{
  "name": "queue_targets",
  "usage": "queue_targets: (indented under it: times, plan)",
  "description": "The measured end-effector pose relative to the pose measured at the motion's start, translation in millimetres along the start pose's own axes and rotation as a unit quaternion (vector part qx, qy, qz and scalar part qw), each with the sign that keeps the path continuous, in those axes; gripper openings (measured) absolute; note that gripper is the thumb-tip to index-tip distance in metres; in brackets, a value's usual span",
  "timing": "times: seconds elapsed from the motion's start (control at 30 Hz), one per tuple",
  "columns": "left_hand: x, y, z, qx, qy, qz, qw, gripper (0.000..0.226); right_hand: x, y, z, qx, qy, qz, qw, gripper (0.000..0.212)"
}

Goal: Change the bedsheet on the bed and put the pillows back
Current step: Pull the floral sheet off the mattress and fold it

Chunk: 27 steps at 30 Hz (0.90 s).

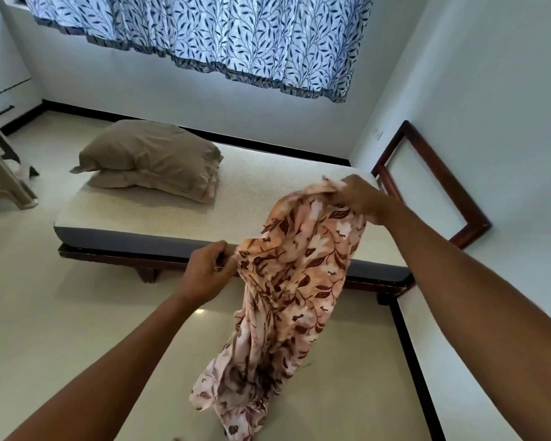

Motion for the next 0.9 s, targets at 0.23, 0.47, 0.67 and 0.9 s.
queue_targets:
  times: [0.23, 0.47, 0.67, 0.9]
  plan:
    - [13, 33, -17, 0.018, 0.029, 0.051, 0.998, 0.021, -13, 33, 27, -0.075, -0.053, 0.087, 0.992, 0.021]
    - [64, 50, -86, -0.065, -0.004, 0.151, 0.986, 0.058, -31, 49, 43, -0.061, -0.077, 0.169, 0.981, 0.034]
    - [68, 55, -72, -0.314, -0.137, 0.087, 0.935, 0.023, -24, 44, 24, 0.081, -0.012, 0.133, 0.988, 0.055]
    - [59, 44, -61, -0.439, -0.196, 0.036, 0.876, 0.028, -14, 39, 15, 0.192, -0.021, 0.102, 0.976, 0.040]
Point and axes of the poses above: each hand's wrist, its own x-axis towards the middle knuckle, its own y-axis out of the palm, z = x × y, the point moved 7 cm from there along x, towards the middle knuckle, and after that the axes turned 5 degrees about -x, right-handed, at the moved point
